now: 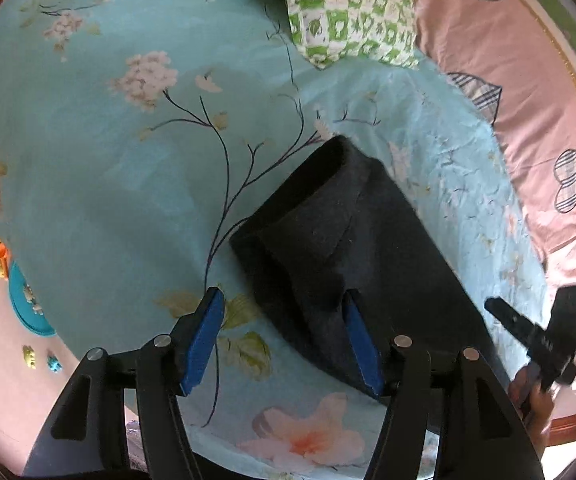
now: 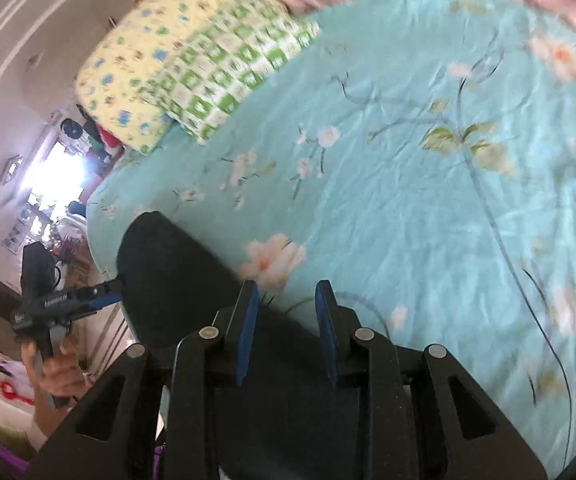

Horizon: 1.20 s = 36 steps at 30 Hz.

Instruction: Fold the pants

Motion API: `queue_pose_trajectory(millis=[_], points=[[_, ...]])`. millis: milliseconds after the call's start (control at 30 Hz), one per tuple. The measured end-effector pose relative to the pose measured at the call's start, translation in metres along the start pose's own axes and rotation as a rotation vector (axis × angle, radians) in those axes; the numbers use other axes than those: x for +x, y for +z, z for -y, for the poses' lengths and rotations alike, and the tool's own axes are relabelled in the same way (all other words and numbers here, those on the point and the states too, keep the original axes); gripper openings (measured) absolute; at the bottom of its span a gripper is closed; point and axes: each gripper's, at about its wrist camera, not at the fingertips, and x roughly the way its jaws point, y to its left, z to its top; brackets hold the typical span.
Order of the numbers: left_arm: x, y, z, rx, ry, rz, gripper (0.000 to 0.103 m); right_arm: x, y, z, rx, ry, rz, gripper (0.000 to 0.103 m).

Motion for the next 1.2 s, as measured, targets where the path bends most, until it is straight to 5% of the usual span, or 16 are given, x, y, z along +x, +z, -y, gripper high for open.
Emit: queue_pose_trajectory(millis=[200, 400, 600, 700, 767, 867, 1000, 1200], points=[[0.024, 0.001, 0.002, 0.007, -0.004, -0.032, 0.06, 0.049, 0.003, -0.015, -0.157, -0.039, -0.21, 0.031], [0.029, 0.003, 0.011, 0.05, 0.015, -0.014, 0.051, 0.056, -0.006, -0.032, -0.267, -0.066, -0.252, 0.031], [0.03, 0.003, 0.011, 0.064, 0.004, -0.01, 0.049, 0.054, -0.006, -0.027, -0.257, 0.044, -0.312, 0.031], [0.031, 0.003, 0.018, 0.092, 0.019, 0.006, 0.033, 0.058, -0.007, -0.026, -0.272, 0.058, -0.323, 0.028], [0.03, 0.004, 0.022, 0.089, -0.007, 0.014, 0.022, 0.061, -0.006, -0.033, -0.3, 0.026, -0.325, 0.016], [0.01, 0.005, 0.027, 0.087, -0.037, 0.066, 0.017, 0.047, -0.005, -0.046, -0.341, -0.054, -0.275, 0.007], [-0.028, 0.002, 0.041, 0.166, -0.092, 0.16, 0.016, -0.005, 0.019, -0.058, -0.339, -0.141, -0.06, 0.005], [-0.003, 0.007, 0.04, 0.229, -0.036, 0.147, 0.016, 0.001, 0.021, -0.068, -0.401, -0.328, 0.067, 0.005]])
